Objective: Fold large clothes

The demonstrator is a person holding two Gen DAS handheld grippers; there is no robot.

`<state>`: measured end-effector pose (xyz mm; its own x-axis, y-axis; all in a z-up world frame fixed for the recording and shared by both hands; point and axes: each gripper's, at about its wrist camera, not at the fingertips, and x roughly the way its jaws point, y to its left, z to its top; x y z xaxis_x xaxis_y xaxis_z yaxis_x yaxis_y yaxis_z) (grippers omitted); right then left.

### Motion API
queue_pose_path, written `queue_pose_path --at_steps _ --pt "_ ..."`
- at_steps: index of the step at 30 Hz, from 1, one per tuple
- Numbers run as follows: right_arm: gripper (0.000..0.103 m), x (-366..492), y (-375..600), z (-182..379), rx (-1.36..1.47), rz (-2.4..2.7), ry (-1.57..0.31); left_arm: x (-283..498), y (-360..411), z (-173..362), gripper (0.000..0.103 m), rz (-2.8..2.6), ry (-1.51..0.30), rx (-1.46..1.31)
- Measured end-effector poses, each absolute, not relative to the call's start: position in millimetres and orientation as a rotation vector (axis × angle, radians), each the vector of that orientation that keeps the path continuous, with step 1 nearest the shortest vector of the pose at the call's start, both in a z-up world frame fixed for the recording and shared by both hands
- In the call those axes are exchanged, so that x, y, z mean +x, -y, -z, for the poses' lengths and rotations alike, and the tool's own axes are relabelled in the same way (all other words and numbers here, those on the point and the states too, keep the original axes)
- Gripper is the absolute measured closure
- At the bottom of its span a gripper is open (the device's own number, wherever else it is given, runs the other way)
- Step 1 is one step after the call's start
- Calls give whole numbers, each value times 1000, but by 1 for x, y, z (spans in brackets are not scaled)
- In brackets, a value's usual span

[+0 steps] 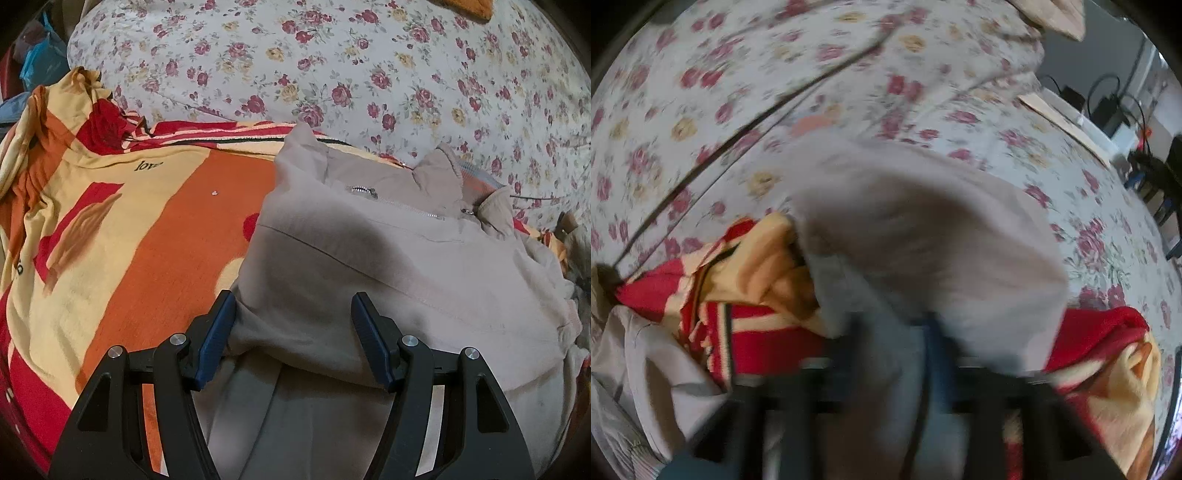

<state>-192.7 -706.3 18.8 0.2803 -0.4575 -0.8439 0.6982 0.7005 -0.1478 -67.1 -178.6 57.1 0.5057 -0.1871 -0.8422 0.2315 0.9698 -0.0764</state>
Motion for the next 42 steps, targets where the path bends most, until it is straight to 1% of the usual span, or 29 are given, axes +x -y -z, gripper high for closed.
queue_pose_path --at_steps 2,4,6,8,9,13,16,17,19,20,21,22,24,25,26,27,29,30,31,32,33,34,35,37,40,42 --pt "96 -209 719 -31 388 718 -977 -66 177 -59 38 252 -1010 31" --pt "98 -228 725 -52 529 609 -885 -67 175 -61 38 255 -1007 11" --pt "98 -238 718 -75 564 528 -818 -69 174 -64 38 256 -1003 2" --pt "99 -246 697 -105 547 430 -753 -71 172 -66 38 257 -996 -6" --pt "102 -248 685 -118 537 378 -732 -72 172 -67 38 260 -992 -11" --pt "102 -251 614 -173 461 152 -650 -76 169 -74 38 271 -967 -34" --pt "102 -248 558 -208 295 126 -587 -78 163 -77 38 270 -963 -53" --pt "99 -245 549 -212 266 139 -569 -79 161 -77 38 269 -963 -58" --pt "58 -232 546 -203 233 179 -594 -80 155 -78 38 269 -968 -77" --pt "18 -222 551 -189 237 230 -649 -81 153 -78 38 268 -971 -83" --pt "9 -218 559 -174 256 273 -682 -81 151 -78 38 268 -973 -84" --pt "9 -208 571 -152 279 333 -717 -81 150 -78 38 268 -977 -86" --pt "12 -200 590 -122 276 446 -787 -79 151 -76 38 266 -985 -85" --pt "14 -191 603 -98 271 520 -839 -78 152 -74 38 263 -989 -81" --pt "17 -185 614 -80 282 548 -877 -77 154 -72 38 262 -998 -78" --pt "19 -187 621 -71 292 559 -903 -75 157 -70 38 265 -1009 -76" --pt "20 -176 635 -48 278 600 -953 -73 164 -66 38 269 -1018 -55" --pt "29 -172 638 -41 246 626 -963 -72 166 -65 38 268 -1015 -39" --pt "41 -168 642 -35 203 657 -975 -72 170 -63 38 265 -1011 -17" --pt "69 -166 650 -27 179 698 -1009 -71 172 -62 38 263 -1011 -6" --pt "83 -169 659 -24 223 694 -1021 -71 174 -61 38 262 -1012 1" --pt "86 -175 670 -23 305 668 -1008 -70 174 -61 38 263 -1012 0" --pt "92 -184 678 -25 376 644 -986 -70 173 -62 38 265 -1012 -6" --pt "95 -202 689 -37 503 567 -920 -69 170 -64 38 267 -1010 -27" --pt "97 -227 690 -67 650 423 -805 -69 167 -67 38 271 -1004 -53" --pt "102 -239 677 -96 705 284 -728 -72 164 -72 38 277 -990 -80"
